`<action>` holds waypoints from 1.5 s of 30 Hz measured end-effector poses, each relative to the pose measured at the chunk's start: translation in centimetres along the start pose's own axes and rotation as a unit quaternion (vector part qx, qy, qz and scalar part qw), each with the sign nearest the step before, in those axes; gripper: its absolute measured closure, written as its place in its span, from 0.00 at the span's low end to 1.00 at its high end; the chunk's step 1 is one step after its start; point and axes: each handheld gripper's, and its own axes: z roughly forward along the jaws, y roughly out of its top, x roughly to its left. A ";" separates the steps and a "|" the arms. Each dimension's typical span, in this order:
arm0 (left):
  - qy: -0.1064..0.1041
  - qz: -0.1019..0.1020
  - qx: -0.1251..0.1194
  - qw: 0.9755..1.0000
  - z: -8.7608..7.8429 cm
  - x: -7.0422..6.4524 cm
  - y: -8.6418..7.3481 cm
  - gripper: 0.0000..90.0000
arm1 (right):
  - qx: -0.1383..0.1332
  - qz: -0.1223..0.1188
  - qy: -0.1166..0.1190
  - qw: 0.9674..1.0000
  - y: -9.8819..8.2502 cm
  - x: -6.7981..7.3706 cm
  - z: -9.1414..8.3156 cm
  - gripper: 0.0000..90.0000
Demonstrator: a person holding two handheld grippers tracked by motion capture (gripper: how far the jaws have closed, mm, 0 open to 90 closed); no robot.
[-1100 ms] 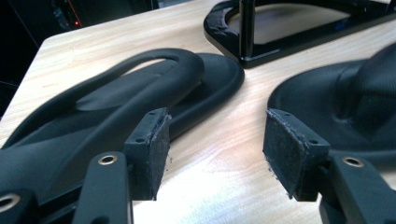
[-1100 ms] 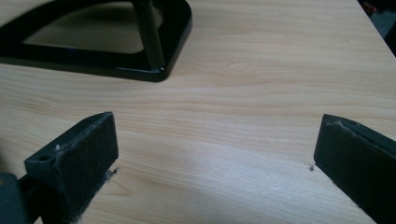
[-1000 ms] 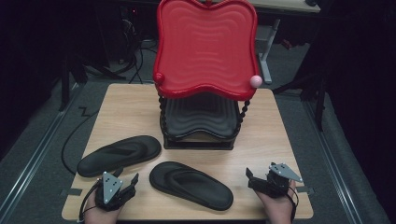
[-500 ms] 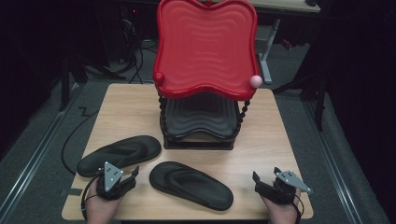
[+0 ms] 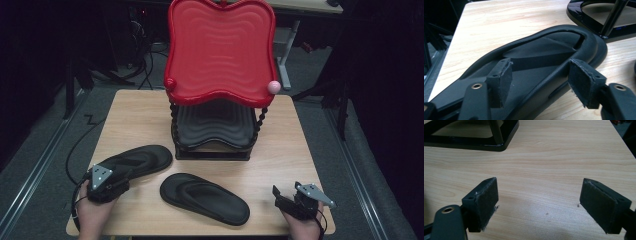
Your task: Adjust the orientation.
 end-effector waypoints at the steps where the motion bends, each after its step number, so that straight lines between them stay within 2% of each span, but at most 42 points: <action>1: -0.008 0.003 0.004 1.000 0.0 -0.1 0.0 0.43 | 0.001 0.001 0.000 1.000 0.0 0.0 0.0 0.17; 6: -0.022 0.013 0.024 0.999 0.6 -0.5 -0.4 0.45 | 0.002 0.004 0.000 1.000 0.1 0.1 0.0 0.18; 9: -0.020 0.006 0.026 0.999 0.6 -0.5 -0.2 0.48 | 0.001 0.002 0.000 1.000 0.1 0.1 -0.1 0.18; 14: -0.016 0.008 0.027 0.999 0.5 -0.6 -0.2 0.56 | 0.001 0.003 0.004 1.000 0.1 -0.1 -0.1 0.19; 19: -0.025 0.021 0.036 0.999 0.1 -1.8 0.1 0.81 | 0.000 0.008 0.007 1.000 0.2 -0.2 0.0 0.19; 23: -0.030 0.041 0.046 0.998 -0.2 -3.7 0.5 0.91 | -0.001 0.003 0.011 1.000 0.2 0.0 0.0 0.20; 25: -0.026 0.049 0.049 0.997 -0.4 -4.4 0.8 0.91 | 0.000 0.004 0.011 1.000 0.2 0.0 0.1 0.20; 27: -0.038 0.044 0.047 0.997 -0.5 -4.8 0.9 0.91 | 0.001 0.005 0.011 1.000 0.2 0.0 0.1 0.21; 29: -0.039 0.047 0.044 0.997 -0.5 -4.9 0.9 0.90 | 0.001 0.004 0.011 1.000 0.2 0.0 0.2 0.21; 30: -0.039 0.050 0.039 0.997 -0.6 -5.0 0.8 0.87 | 0.002 0.005 0.012 1.000 0.2 0.1 0.2 0.21; 32: -0.037 0.048 0.030 0.998 -0.8 -4.9 1.0 0.70 | 0.001 0.002 0.012 1.000 0.2 0.1 0.2 0.21; 34: -0.037 0.046 0.011 0.998 -1.3 -4.3 1.3 0.64 | 0.002 0.002 0.011 1.000 0.2 0.1 0.2 0.21; 35: -0.027 0.046 0.007 0.999 -1.4 -3.8 1.3 0.62 | 0.003 0.002 0.011 1.000 0.2 0.0 0.3 0.21; 37: -0.005 0.031 0.005 0.999 -1.6 -2.3 1.3 0.58 | 0.003 0.004 0.010 1.000 0.2 0.0 0.2 0.21; 39: 0.011 0.007 0.010 1.000 -1.7 -0.9 1.0 0.55 | 0.003 0.004 0.010 1.000 0.2 0.0 0.2 0.21; 40: 0.018 -0.007 0.027 0.999 -1.5 0.0 0.7 0.53 | 0.002 0.003 0.009 1.000 0.2 0.0 0.1 0.21; 41: 0.023 -0.011 0.046 0.999 -1.2 0.5 0.5 0.50 | 0.002 0.004 0.008 1.000 0.2 0.0 0.1 0.22; 45: 0.027 -0.013 0.076 0.997 -0.4 0.9 -0.4 0.53 | 0.006 0.005 0.009 1.000 0.2 0.0 0.3 0.22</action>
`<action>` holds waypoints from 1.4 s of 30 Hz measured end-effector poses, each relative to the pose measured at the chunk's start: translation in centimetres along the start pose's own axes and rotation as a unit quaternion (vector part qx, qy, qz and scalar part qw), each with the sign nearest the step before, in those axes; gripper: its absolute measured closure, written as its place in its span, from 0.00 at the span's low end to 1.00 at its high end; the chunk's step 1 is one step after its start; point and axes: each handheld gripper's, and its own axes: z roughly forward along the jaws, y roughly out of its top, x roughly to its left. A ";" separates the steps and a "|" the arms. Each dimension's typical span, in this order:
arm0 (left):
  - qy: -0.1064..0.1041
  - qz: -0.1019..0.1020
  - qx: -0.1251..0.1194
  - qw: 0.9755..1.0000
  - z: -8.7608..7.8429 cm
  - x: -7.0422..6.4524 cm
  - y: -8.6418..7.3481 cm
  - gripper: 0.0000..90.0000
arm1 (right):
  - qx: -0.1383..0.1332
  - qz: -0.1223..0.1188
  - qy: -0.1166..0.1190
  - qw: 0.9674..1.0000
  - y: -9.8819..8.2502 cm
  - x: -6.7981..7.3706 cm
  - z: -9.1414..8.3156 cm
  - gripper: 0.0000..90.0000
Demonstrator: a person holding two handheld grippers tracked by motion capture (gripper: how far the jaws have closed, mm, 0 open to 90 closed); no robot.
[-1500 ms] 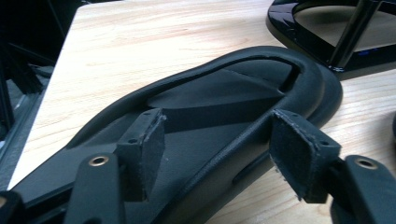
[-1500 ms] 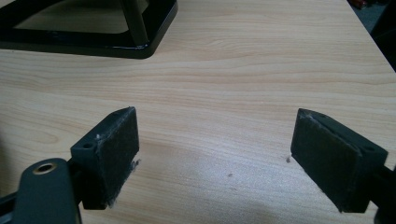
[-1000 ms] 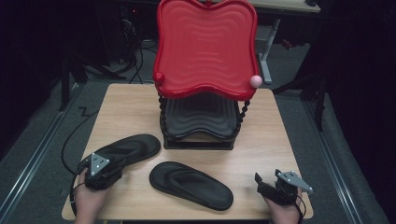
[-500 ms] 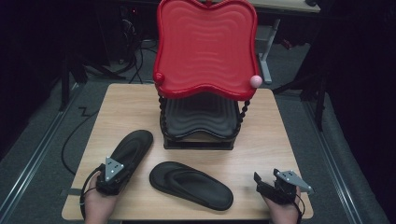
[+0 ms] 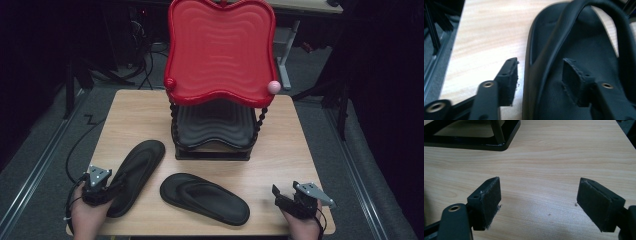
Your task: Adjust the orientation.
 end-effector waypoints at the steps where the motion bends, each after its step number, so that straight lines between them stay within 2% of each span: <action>1: -0.001 0.001 0.001 1.000 0.0 -0.1 0.0 0.57 | 0.000 0.000 0.000 1.000 0.0 0.0 0.0 0.22; 4: 0.006 0.011 -0.005 1.000 -0.2 -0.5 0.1 0.66 | 0.000 -0.001 0.000 1.000 0.0 0.0 0.0 0.23; 7: 0.012 0.014 -0.009 1.000 -0.7 -0.8 0.1 0.70 | 0.000 0.001 0.001 1.000 0.0 0.0 0.1 0.23; 12: 0.000 0.022 -0.006 1.000 -1.7 -1.6 -0.4 0.73 | 0.001 -0.003 0.007 1.000 0.3 0.3 0.6 0.23; 18: -0.033 0.047 -0.003 0.998 -3.2 -4.0 -1.0 0.74 | 0.000 -0.008 0.016 1.000 0.7 1.0 1.2 0.23; 20: -0.031 0.052 -0.011 0.998 -3.5 -4.3 -1.0 0.73 | 0.001 -0.009 0.018 1.000 0.9 1.2 1.4 0.23; 22: -0.028 0.048 -0.017 0.998 -3.6 -4.2 -0.9 0.71 | 0.001 -0.011 0.021 1.000 0.9 1.4 1.5 0.23; 25: -0.020 0.044 -0.023 0.999 -3.3 -3.8 -0.9 0.64 | 0.002 -0.015 0.025 1.000 1.1 1.7 1.8 0.23; 27: -0.023 0.039 -0.023 0.999 -2.4 -3.4 -0.7 0.61 | 0.004 -0.017 0.027 0.999 1.1 1.9 2.0 0.23; 33: -0.025 0.042 -0.020 0.999 -0.6 -3.5 0.1 0.60 | 0.005 -0.013 0.024 1.000 0.8 1.7 1.8 0.23; 36: -0.023 0.046 -0.019 0.999 -0.3 -3.6 0.3 0.61 | 0.004 -0.010 0.023 1.000 0.7 1.4 1.5 0.23; 42: -0.026 0.047 -0.015 0.998 0.5 -3.4 0.6 0.71 | 0.007 0.000 0.013 1.000 0.2 0.6 1.0 0.25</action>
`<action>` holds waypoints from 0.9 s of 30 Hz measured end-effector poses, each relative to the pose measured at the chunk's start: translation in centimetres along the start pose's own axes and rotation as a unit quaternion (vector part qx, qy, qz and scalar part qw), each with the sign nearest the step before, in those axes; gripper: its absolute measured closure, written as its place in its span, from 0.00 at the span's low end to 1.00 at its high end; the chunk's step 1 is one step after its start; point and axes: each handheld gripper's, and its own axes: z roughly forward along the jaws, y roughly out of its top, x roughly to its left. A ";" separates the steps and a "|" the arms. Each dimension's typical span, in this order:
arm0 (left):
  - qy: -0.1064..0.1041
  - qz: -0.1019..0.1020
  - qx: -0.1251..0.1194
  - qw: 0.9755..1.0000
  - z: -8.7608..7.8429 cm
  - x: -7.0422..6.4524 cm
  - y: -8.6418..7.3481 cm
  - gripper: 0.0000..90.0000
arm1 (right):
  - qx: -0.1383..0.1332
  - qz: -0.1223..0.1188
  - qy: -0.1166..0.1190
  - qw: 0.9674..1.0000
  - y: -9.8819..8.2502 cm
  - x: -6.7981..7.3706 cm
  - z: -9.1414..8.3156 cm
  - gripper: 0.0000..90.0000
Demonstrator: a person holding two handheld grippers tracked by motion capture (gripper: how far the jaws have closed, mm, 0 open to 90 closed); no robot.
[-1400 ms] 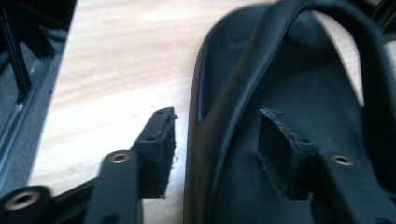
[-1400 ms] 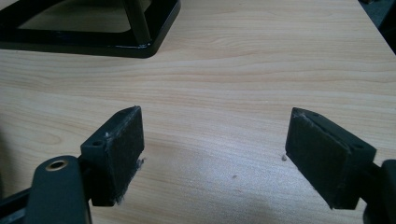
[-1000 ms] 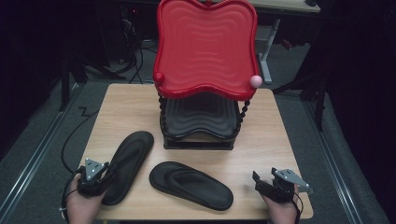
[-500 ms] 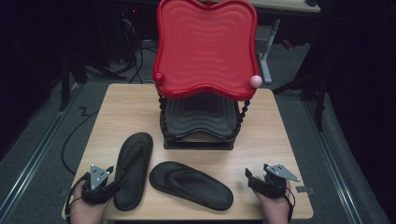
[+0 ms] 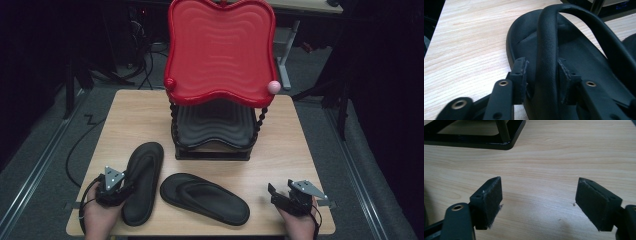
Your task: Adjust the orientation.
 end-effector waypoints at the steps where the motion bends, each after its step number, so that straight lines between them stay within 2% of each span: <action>1: -0.002 0.002 0.002 1.000 0.3 0.0 0.1 0.71 | -0.003 -0.001 -0.003 1.000 -0.1 -0.1 -0.2 0.25; 4: -0.004 0.004 0.003 1.000 0.5 0.0 0.1 0.76 | -0.008 -0.001 -0.013 1.000 -0.3 -0.1 -0.8 0.25; 6: -0.002 0.013 0.001 1.000 0.7 -0.2 0.2 0.81 | -0.007 0.005 -0.021 1.000 -0.5 -0.4 -1.2 0.26; 8: -0.001 0.013 0.001 1.000 0.7 -0.2 0.3 0.83 | -0.007 0.016 -0.024 1.000 -0.6 -0.6 -1.4 0.26; 12: 0.000 0.001 -0.003 1.000 0.5 -0.1 0.3 0.84 | -0.009 0.017 -0.026 0.999 -0.7 -0.7 -1.5 0.26; 15: -0.002 -0.017 -0.013 1.000 0.1 0.2 0.3 0.85 | -0.011 0.009 -0.023 1.000 -0.7 -0.5 -1.7 0.26; 17: -0.003 -0.027 -0.019 0.999 -0.3 0.4 0.4 0.85 | -0.010 0.003 -0.020 1.000 -0.6 -0.5 -1.4 0.26; 20: -0.007 -0.040 -0.034 0.999 -1.1 0.4 0.3 0.85 | -0.007 0.007 -0.018 1.000 -0.3 -0.4 -1.0 0.25; 25: -0.013 -0.031 -0.054 0.998 -2.9 0.0 0.3 0.85 | -0.017 -0.014 -0.012 1.000 0.2 0.4 -0.8 0.25; 27: -0.022 -0.037 -0.064 0.997 -3.6 -0.3 0.3 0.85 | -0.015 -0.016 -0.009 1.000 0.3 0.8 -0.5 0.25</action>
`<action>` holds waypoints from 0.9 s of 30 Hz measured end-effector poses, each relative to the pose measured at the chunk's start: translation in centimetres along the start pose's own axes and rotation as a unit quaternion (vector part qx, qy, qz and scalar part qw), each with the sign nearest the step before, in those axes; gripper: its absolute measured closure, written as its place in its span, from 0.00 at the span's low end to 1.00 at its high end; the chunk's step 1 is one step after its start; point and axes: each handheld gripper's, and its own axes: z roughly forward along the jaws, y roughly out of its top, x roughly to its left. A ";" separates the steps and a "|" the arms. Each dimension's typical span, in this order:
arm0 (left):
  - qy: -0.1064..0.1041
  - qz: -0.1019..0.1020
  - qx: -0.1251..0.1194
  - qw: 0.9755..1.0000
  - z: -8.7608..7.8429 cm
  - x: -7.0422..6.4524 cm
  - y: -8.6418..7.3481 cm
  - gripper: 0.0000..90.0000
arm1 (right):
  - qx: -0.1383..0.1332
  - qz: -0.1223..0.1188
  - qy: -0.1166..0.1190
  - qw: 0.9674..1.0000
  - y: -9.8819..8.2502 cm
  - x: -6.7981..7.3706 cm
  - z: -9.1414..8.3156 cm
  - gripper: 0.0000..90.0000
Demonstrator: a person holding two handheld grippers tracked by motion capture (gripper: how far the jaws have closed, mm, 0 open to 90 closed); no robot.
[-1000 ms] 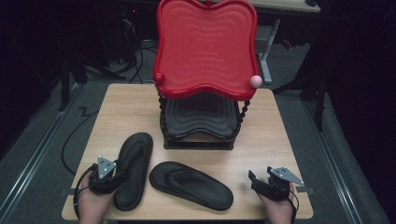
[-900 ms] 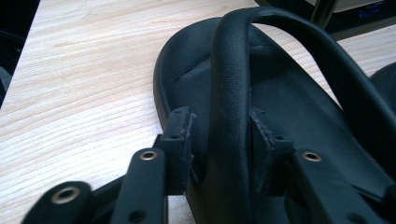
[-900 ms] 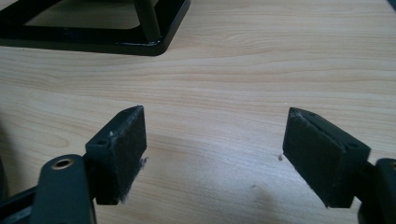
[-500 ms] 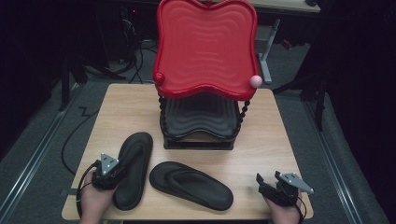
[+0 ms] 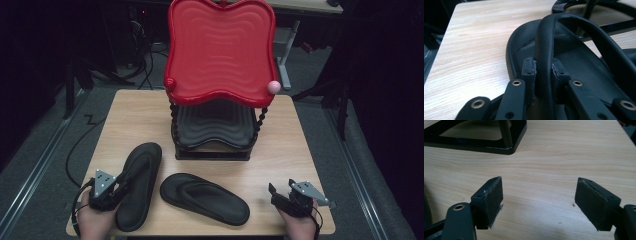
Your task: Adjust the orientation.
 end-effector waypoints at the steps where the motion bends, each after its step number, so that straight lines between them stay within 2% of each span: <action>1: -0.003 -0.001 -0.006 1.000 -0.4 -0.2 0.0 0.85 | 0.001 -0.001 0.002 1.000 0.1 0.1 0.2 0.25; 4: -0.012 0.004 -0.017 1.000 -1.6 -0.9 0.1 0.85 | 0.000 -0.002 0.008 1.000 0.5 0.7 0.7 0.25; 12: -0.033 0.023 -0.041 0.998 -3.7 -3.0 0.4 0.86 | -0.011 -0.027 0.024 0.999 1.2 2.3 1.2 0.25; 18: -0.060 0.021 -0.056 0.996 -4.3 -4.2 0.8 0.86 | -0.014 -0.028 0.033 0.999 1.6 3.2 1.7 0.21; 21: -0.066 0.030 -0.060 0.996 -4.3 -5.0 0.9 0.86 | -0.028 -0.022 0.046 0.998 1.8 4.0 1.1 0.21; 25: -0.075 0.043 -0.069 0.994 -4.1 -5.9 1.3 0.86 | -0.043 -0.037 0.057 0.997 2.0 5.5 0.2 0.21; 27: -0.081 0.041 -0.075 0.993 -4.0 -6.1 1.7 0.86 | -0.047 -0.039 0.067 0.996 2.1 6.1 -0.1 0.21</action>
